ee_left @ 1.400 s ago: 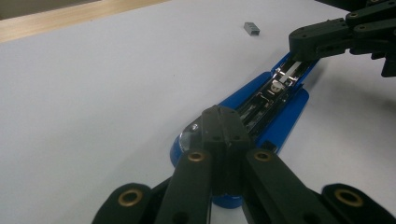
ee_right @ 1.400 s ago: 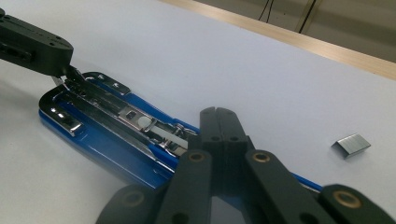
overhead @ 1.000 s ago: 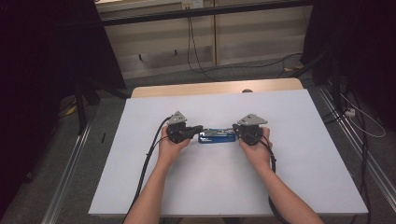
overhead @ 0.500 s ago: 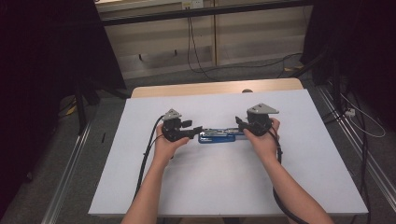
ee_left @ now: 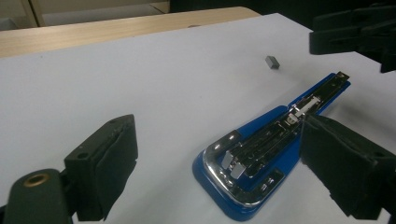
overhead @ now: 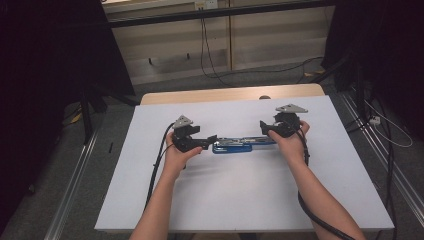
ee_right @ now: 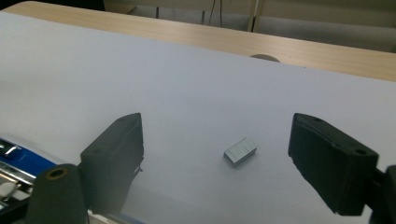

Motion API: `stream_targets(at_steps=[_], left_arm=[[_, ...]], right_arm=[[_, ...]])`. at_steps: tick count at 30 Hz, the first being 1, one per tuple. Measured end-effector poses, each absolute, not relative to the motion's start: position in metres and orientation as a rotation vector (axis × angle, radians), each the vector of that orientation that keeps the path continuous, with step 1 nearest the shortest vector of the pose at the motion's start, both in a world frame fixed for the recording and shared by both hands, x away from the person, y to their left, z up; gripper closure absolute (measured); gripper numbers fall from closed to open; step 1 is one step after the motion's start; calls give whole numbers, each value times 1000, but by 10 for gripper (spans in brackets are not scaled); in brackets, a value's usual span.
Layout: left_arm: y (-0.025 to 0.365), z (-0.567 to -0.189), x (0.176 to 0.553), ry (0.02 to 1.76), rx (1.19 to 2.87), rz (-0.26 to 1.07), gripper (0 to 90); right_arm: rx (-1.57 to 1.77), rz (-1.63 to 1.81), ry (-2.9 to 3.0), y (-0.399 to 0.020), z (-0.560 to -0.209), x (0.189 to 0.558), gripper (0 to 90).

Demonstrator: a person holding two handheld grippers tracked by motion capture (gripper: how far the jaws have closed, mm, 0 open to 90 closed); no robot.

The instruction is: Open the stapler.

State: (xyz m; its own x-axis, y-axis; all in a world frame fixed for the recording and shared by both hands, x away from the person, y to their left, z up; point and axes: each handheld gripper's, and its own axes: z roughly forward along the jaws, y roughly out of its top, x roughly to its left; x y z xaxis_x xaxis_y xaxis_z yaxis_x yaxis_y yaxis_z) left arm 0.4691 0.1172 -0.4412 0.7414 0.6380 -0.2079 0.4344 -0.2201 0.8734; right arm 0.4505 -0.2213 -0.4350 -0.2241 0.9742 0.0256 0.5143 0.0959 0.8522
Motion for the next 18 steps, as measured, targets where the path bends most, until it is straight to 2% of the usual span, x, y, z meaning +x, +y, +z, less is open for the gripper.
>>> stream_targets(at_steps=[9, 18], left_arm=[[118, -441, 470, 820, 1851, 255, 82], [118, -442, 470, 816, 1860, 257, 82]], right_arm=[[1537, 941, 1815, -227, -448, 471, 132], [1602, 875, 1833, -229, -453, 481, 289]])
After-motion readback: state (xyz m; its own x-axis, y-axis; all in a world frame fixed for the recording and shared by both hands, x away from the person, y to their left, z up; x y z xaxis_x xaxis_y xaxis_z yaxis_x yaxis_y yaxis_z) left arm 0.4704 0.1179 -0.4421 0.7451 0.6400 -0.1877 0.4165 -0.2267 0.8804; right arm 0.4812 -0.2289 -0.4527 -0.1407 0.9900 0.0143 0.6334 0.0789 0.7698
